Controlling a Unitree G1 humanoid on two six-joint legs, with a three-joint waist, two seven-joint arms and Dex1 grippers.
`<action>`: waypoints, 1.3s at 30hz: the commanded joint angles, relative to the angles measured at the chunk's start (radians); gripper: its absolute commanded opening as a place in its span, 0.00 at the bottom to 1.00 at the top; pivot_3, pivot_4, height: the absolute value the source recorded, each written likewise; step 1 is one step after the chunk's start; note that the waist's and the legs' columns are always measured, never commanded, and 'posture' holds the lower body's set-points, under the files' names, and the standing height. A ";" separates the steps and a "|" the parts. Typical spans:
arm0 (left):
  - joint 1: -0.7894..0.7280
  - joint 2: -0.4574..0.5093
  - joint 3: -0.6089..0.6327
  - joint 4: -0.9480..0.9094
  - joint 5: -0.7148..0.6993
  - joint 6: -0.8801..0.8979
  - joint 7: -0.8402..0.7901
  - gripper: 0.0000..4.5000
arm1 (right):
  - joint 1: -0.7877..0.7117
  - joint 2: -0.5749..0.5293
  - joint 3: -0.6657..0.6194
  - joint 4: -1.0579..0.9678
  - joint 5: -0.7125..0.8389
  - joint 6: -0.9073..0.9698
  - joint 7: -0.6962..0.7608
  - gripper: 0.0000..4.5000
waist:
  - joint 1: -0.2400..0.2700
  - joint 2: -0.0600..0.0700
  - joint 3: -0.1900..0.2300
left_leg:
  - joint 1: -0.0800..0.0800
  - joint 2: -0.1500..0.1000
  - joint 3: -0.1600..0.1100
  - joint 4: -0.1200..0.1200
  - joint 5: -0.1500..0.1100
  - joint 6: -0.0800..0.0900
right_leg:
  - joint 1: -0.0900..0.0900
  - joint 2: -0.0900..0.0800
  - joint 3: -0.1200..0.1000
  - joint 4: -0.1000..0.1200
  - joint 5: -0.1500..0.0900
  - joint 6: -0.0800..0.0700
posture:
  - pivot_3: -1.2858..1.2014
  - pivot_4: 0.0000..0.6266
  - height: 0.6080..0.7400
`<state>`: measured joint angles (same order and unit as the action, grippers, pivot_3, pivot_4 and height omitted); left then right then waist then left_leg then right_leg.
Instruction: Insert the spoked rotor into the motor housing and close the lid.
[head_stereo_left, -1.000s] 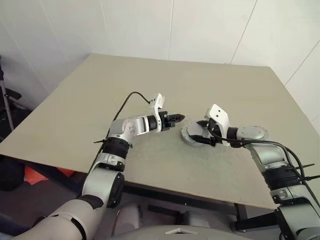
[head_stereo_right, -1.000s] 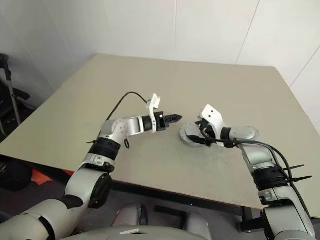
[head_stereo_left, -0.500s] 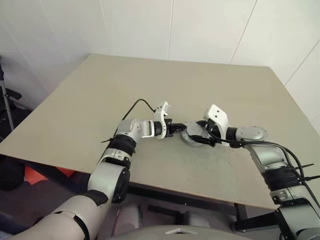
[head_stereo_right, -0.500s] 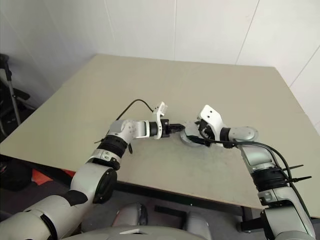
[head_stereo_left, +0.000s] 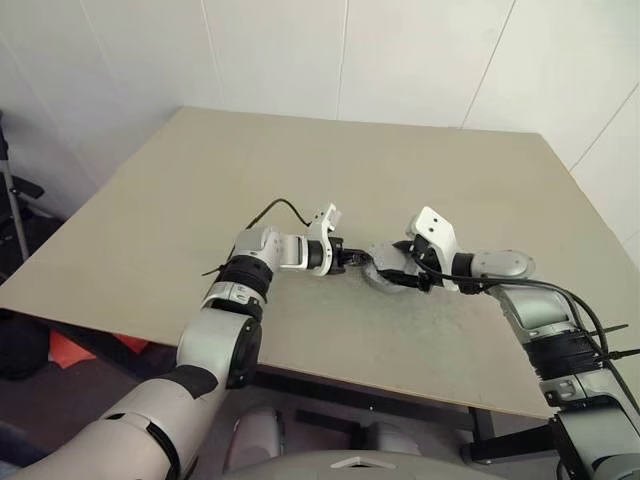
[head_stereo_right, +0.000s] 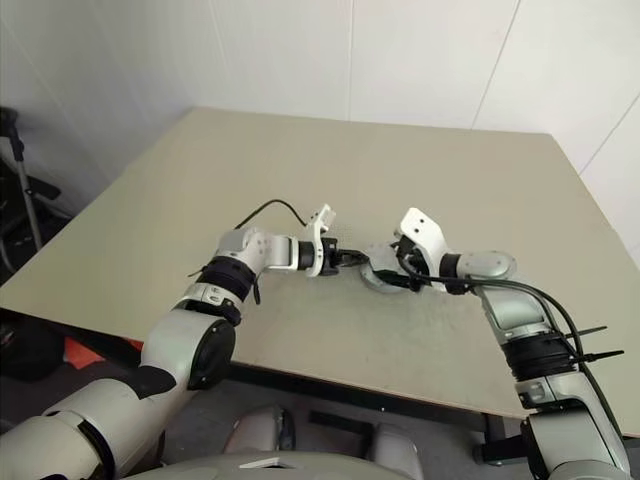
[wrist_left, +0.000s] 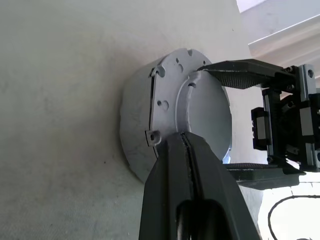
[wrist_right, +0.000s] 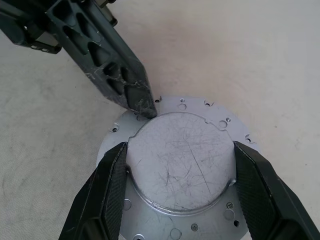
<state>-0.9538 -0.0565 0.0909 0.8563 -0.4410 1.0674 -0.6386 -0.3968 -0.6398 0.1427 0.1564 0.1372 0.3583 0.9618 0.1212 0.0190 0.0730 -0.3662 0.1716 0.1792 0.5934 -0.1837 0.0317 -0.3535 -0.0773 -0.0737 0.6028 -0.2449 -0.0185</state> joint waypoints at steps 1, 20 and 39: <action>-0.012 -0.036 0.007 -0.039 -0.042 0.055 -0.033 0.00 | -0.031 0.002 -0.005 0.006 -0.002 0.020 -0.003 0.77 | 0.000 0.000 0.000 | 0.000 0.000 0.000 0.000 0.000 0.000 | 0.000 0.000 0.000 0.000 0.000 0.000 | 0.52 0.00 1.00; -0.009 -0.045 0.053 -0.022 -0.024 0.062 0.004 0.00 | -0.068 -0.063 -0.089 -0.144 0.106 0.051 0.090 0.99 | 0.009 0.000 0.002 | -0.006 -0.002 0.001 -0.014 0.001 0.005 | -0.002 -0.001 -0.002 -0.012 0.004 -0.007 | 0.52 0.00 1.00; -0.011 -0.066 0.037 -0.015 -0.018 0.059 -0.008 0.00 | -0.161 -0.132 -0.384 0.212 0.293 0.533 -0.033 0.99 | 0.032 0.000 0.001 | -0.016 -0.019 -0.001 -0.010 -0.007 0.020 | -0.013 -0.016 -0.003 0.006 0.006 -0.009 | 0.52 0.00 1.00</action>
<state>-0.9529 -0.1160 0.1422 0.8482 -0.4625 1.1307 -0.6498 -0.5481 -0.7416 -0.1935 0.3210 0.3805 0.8146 0.9053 0.1534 0.0194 0.0738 -0.3821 0.1526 0.1776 0.5834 -0.1905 0.0521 -0.3660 -0.0937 -0.0767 0.6087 -0.2386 -0.0280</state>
